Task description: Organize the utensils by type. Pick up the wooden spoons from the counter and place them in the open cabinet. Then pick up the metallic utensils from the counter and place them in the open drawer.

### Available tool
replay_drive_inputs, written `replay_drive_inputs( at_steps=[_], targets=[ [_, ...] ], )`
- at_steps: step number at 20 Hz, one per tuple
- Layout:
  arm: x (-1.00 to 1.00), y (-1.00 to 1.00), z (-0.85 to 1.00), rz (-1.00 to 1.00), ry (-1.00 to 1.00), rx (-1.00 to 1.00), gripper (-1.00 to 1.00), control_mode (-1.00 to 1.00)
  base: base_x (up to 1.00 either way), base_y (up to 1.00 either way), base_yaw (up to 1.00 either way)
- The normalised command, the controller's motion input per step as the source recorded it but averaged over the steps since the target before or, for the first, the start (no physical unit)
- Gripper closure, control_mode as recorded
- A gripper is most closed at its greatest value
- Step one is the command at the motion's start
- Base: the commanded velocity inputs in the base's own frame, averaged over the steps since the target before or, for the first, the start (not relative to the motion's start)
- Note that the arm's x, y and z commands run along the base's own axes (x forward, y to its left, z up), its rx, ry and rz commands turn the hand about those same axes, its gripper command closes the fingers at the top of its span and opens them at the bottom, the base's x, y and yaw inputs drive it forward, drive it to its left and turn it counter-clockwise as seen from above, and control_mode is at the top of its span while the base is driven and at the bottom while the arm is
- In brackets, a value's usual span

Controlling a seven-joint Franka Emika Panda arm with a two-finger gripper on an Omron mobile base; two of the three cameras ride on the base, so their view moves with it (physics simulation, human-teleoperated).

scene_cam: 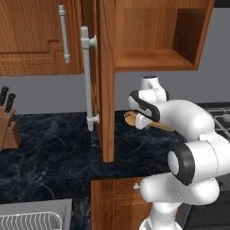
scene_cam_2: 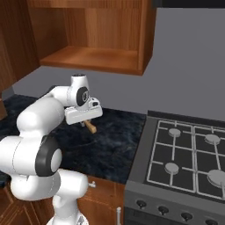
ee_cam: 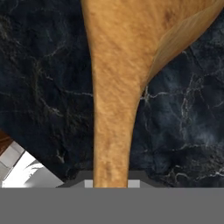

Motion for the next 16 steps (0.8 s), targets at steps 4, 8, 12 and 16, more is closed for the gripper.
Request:
replay_drive_inputs(
  at_steps=[4,8,12,16],
  targets=[
    [0.0,0.0,0.0,0.0,0.0,0.0,1.0,1.0,0.23,0.02,0.0],
    [-0.01,0.1,0.01,0.03,-0.06,0.0,1.0,-1.0,0.0,0.0,0.0],
    [0.0,0.0,0.27,0.01,-0.21,0.0,1.0,-1.0,0.0,0.0,0.0],
    [0.0,0.0,0.49,0.14,-0.43,0.0,1.0,-1.0,0.0,0.0,0.0]
  ],
)
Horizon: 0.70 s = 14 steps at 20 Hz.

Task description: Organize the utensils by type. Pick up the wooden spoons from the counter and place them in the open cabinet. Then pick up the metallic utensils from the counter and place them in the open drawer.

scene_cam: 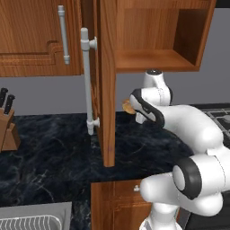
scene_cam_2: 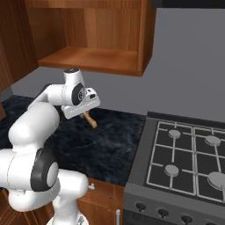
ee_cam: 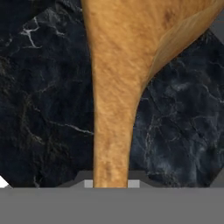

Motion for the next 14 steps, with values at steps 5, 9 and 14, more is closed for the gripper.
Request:
replay_drive_inputs(
  at_steps=[5,9,14],
  targets=[
    [-0.02,-0.04,0.59,0.28,-0.34,-0.02,1.0,-1.0,0.0,0.0,0.0],
    [-0.17,-0.14,0.68,0.45,-0.56,-0.03,1.0,-1.0,0.0,0.0,0.0],
    [-0.15,-0.04,0.78,0.47,-0.54,-0.02,1.0,-1.0,0.0,0.0,0.0]
  ],
)
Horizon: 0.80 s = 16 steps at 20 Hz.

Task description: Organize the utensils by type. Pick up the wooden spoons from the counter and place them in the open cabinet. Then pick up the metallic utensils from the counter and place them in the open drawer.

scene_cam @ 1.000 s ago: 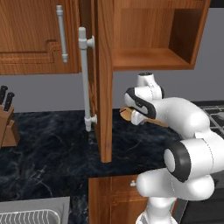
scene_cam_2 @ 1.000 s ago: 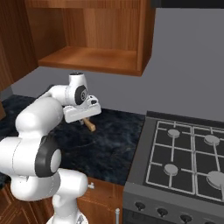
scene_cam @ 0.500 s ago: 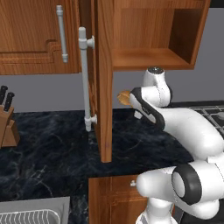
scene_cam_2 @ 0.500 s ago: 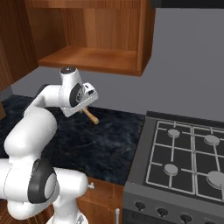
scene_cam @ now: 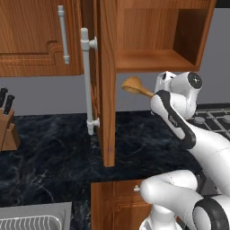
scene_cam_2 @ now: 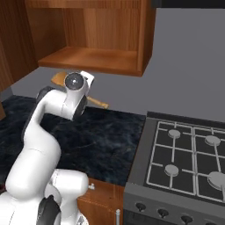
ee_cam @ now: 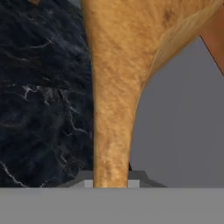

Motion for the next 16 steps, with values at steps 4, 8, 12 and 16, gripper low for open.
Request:
replay_drive_inputs(
  at_steps=[4,8,12,16],
  targets=[
    [-0.17,-0.02,0.87,0.36,-0.58,-0.16,1.0,-1.0,0.0,0.0,0.0],
    [-0.07,0.0,0.82,0.25,-0.6,-0.24,1.0,-1.0,0.0,0.0,0.0],
    [0.23,0.0,0.79,0.08,-0.24,-0.15,1.0,-1.0,0.0,0.0,0.0],
    [0.37,-0.02,0.81,0.08,0.0,-0.02,1.0,-1.0,0.0,0.0,0.0]
  ],
)
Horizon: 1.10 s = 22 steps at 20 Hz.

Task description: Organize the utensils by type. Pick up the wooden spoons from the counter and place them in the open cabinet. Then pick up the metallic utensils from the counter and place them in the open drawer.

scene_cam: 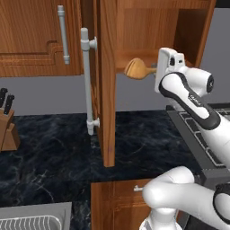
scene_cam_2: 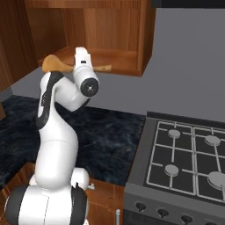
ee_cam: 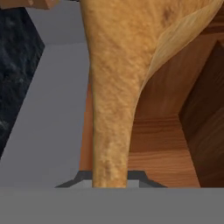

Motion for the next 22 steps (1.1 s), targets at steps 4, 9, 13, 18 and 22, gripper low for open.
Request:
replay_drive_inputs(
  at_steps=[4,9,13,18,22],
  targets=[
    [0.48,0.0,0.56,0.01,0.0,-0.02,1.0,-1.0,0.0,0.0,0.0],
    [0.7,0.01,0.38,0.06,0.0,0.0,1.0,-1.0,0.0,0.0,0.0],
    [0.79,0.23,0.08,0.07,-0.01,-0.11,1.0,-1.0,0.0,0.0,0.0],
    [0.85,0.17,-0.04,0.08,0.0,-0.14,1.0,-1.0,0.0,0.0,0.0],
    [0.79,0.28,-0.15,0.05,0.0,-0.24,1.0,-1.0,0.0,0.0,0.0]
  ],
)
